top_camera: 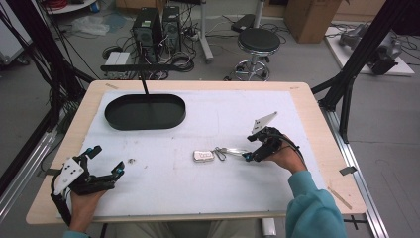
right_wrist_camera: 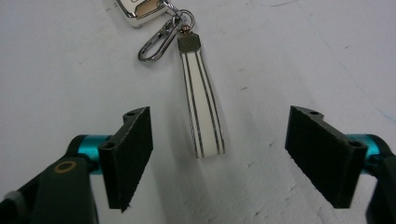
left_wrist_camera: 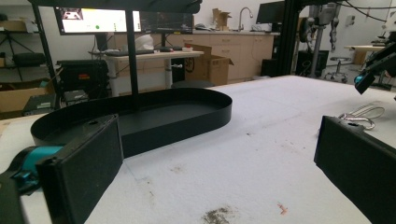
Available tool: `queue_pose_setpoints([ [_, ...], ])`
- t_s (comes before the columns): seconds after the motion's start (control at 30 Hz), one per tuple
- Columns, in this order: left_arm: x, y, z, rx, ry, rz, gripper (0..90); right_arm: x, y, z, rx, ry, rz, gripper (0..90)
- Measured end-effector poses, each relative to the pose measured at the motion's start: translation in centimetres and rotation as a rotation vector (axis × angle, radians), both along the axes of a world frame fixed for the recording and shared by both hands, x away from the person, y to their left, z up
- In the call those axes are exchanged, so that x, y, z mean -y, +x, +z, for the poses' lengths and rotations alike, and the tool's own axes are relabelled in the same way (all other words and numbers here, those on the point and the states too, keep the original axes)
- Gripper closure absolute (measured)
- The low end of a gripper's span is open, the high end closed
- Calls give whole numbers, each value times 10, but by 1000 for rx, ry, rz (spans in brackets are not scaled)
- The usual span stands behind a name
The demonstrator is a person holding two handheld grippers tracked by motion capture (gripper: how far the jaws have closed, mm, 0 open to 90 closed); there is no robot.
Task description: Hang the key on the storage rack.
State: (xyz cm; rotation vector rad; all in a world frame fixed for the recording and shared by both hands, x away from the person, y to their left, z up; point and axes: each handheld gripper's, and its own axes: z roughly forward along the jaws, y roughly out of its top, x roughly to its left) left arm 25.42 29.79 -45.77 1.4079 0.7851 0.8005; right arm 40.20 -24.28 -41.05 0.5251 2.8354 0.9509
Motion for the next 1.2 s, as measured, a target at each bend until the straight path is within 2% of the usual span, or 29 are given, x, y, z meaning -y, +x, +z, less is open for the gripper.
queue_pose_setpoints([
  [0.13,0,0,0,-1,0,0,17,-1,1,-1,-7,-22,6,320],
  [0.17,0,0,0,-1,1,0,17,-2,2,-3,-13,-50,7,362],
  [0.2,0,0,0,-1,1,0,17,-2,2,-3,-15,-57,4,374],
  [0.37,0,0,0,-2,0,0,17,-1,5,-5,-38,-55,-8,450],
  [0.53,0,0,0,-2,0,0,17,-4,6,-6,-50,-64,9,525],
  [0.77,0,0,0,-2,0,0,17,-6,6,-9,-64,-66,33,599],
  [1.0,0,0,0,-2,0,0,17,-7,7,-10,-62,-69,39,625],
  [1.2,0,0,0,-2,0,-1,17,-9,7,-12,-68,-91,53,693],
])
